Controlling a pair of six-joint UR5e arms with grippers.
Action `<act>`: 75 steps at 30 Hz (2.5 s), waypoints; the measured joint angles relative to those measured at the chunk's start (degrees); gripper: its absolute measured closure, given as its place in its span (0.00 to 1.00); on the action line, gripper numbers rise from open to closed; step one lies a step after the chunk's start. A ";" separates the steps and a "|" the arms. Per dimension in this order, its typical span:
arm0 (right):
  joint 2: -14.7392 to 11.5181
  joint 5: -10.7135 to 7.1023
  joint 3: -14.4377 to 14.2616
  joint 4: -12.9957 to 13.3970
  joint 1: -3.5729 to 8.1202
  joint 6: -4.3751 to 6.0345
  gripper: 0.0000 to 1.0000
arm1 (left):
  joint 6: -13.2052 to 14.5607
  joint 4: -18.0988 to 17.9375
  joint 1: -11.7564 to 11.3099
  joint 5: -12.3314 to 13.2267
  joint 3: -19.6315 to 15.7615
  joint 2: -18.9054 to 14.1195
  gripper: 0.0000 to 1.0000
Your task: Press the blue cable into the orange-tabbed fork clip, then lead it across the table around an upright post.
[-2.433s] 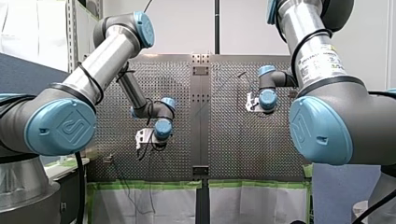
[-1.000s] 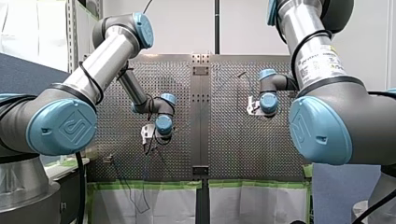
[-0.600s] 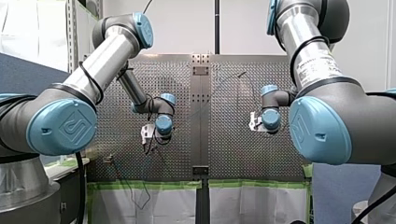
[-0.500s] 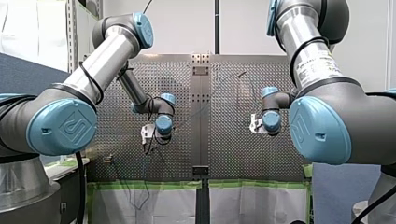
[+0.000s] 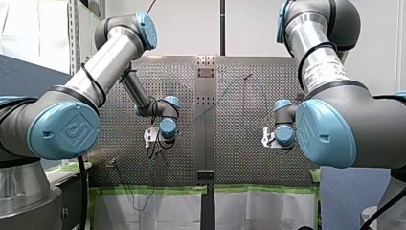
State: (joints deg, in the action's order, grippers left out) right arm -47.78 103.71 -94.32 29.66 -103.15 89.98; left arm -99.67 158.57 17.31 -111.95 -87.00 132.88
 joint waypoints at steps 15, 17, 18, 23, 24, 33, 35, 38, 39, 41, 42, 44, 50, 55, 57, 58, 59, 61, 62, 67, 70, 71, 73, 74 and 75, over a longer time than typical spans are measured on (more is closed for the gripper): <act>3.42 -0.15 -0.55 2.49 1.79 0.03 1.00 | -0.16 -1.18 -0.02 0.24 0.00 0.01 0.17; 4.29 -0.15 -0.55 3.17 1.88 0.37 1.00 | -0.17 -1.21 -0.04 0.27 0.01 0.01 0.17; 4.65 -0.15 -0.53 3.47 1.90 0.54 1.00 | -0.17 -1.21 -0.05 0.27 0.01 0.01 0.17; 6.23 -0.20 -0.51 5.34 1.99 1.35 1.00 | -0.20 -1.38 -0.12 0.29 0.01 0.02 0.17; 6.52 -0.20 -0.50 5.72 2.00 1.44 1.00 | -0.22 -1.45 -0.13 0.28 0.01 0.02 0.17; 9.40 -0.21 -0.43 9.95 2.03 2.82 1.00 | -0.19 -1.58 -0.17 0.10 0.01 0.03 0.17; 10.09 -0.16 -0.36 10.93 2.05 3.09 1.00 | -0.19 -1.58 -0.18 0.06 0.01 0.03 0.17; 11.02 -0.14 -0.20 12.39 2.07 3.24 1.00 | -0.18 -1.58 -0.17 0.03 0.01 0.03 0.17; 11.35 -0.16 -0.08 12.91 2.09 3.25 1.00 | -0.18 -1.59 -0.17 0.03 0.01 0.03 0.17; 12.21 -0.24 0.29 13.99 2.15 3.28 1.00 | -0.18 -1.60 -0.16 0.03 0.00 0.03 0.17; 12.59 -0.27 0.47 14.38 2.18 3.27 1.00 | -0.18 -1.60 -0.16 0.03 0.00 0.03 0.17; 13.37 -0.31 0.94 15.02 2.28 3.27 1.00 | -0.19 -1.59 -0.12 0.03 0.00 0.03 0.17; 15.13 -0.87 2.36 16.15 2.58 3.23 1.00 | -0.19 -1.61 -0.01 0.03 0.00 0.02 0.17; 17.30 -1.24 4.10 16.32 2.80 3.14 1.00 | -0.18 -1.59 0.01 0.03 0.00 0.01 0.17; 18.50 -1.41 4.77 16.31 2.89 3.06 1.00 | -0.18 -1.59 0.02 0.03 0.01 0.02 0.17; 18.97 -1.51 5.01 16.31 2.92 3.01 1.00 | -0.18 -1.59 0.02 0.03 0.01 0.02 0.17; 19.61 -1.67 5.34 16.29 2.97 2.93 1.00 | -0.18 -1.59 0.02 0.03 0.01 0.02 0.17; 20.51 -1.97 5.76 16.29 3.02 2.83 1.00 | -0.18 -1.59 0.03 0.03 0.01 0.00 0.17; 20.96 -2.16 5.97 16.29 3.04 2.77 1.00 | -0.18 -1.59 0.04 0.03 0.01 0.00 0.17; 21.68 -2.76 6.48 16.31 3.11 2.55 1.00 | -0.17 -1.46 0.28 0.24 0.01 -0.03 0.17; 21.77 -3.01 6.65 16.31 3.13 2.47 1.00 | -0.22 -0.92 0.53 0.40 0.01 -0.04 0.17; 21.78 -3.07 6.69 16.31 3.13 2.45 1.00 | -0.28 -0.61 0.61 0.43 0.01 -0.04 0.17; 21.78 -3.12 6.74 16.32 3.14 2.43 1.00 | -0.57 0.17 0.84 0.47 0.01 -0.05 0.17; 21.79 -3.15 6.75 16.32 3.15 2.43 1.00 | -0.73 0.44 0.96 0.52 0.01 -0.05 0.17; 21.79 -3.15 6.75 16.32 3.15 2.42 1.00 | -0.97 0.73 1.13 0.65 0.01 -0.05 0.17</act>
State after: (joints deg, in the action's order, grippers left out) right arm -25.99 100.56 -87.58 45.98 -100.00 92.40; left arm -100.63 159.30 18.45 -111.30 -86.99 132.84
